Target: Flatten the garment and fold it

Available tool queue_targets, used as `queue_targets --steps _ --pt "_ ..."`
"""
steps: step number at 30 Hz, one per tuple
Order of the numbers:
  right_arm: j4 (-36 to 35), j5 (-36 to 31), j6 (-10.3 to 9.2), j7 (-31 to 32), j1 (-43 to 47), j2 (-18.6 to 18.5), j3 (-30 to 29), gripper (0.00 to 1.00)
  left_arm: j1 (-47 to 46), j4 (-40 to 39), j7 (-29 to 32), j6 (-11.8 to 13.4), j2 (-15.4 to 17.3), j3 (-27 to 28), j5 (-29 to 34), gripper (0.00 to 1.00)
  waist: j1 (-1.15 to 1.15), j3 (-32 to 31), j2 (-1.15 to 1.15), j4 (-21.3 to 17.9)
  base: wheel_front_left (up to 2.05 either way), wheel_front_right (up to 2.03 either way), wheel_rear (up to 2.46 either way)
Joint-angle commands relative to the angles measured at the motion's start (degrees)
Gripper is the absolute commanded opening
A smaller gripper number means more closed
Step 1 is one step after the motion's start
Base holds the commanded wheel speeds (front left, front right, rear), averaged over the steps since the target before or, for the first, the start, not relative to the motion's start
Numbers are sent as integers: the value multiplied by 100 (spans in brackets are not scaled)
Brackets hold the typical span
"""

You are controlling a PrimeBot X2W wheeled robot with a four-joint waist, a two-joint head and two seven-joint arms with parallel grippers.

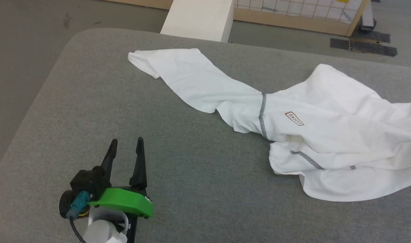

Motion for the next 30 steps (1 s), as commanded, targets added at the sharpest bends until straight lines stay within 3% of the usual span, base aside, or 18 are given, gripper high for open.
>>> queue_targets --steps 1,7,10,15,20,25,30 --pt "-152 132 -9 -268 20 10 33 100 19 12 -27 -36 -42 3 30 100 0 -71 0 -59 0 0 0" --pt "-1017 1031 -9 -1751 362 367 711 100 73 51 -27 -34 -77 62 33 100 0 -350 0 -230 0 0 0" --pt "-1559 1609 -9 -2167 880 735 914 100 130 75 -27 -34 -87 70 39 100 0 -489 0 -313 0 0 0" --pt "-2279 1939 -9 -2950 1936 926 1265 100 245 100 -27 -35 -92 54 64 100 0 -627 0 -459 0 0 0" --pt "-2110 2614 -9 -3744 2838 939 1686 100 367 103 -27 -11 -94 71 49 100 0 -721 0 -628 0 0 0" --pt "-1665 2752 -9 -4327 3395 941 2002 100 486 135 -27 51 -106 94 4 100 0 -817 0 -774 0 0 0" --pt "-1498 2732 -9 -4531 3589 941 2414 100 488 210 -13 196 -142 148 -141 100 0 -839 0 -957 0 0 0"
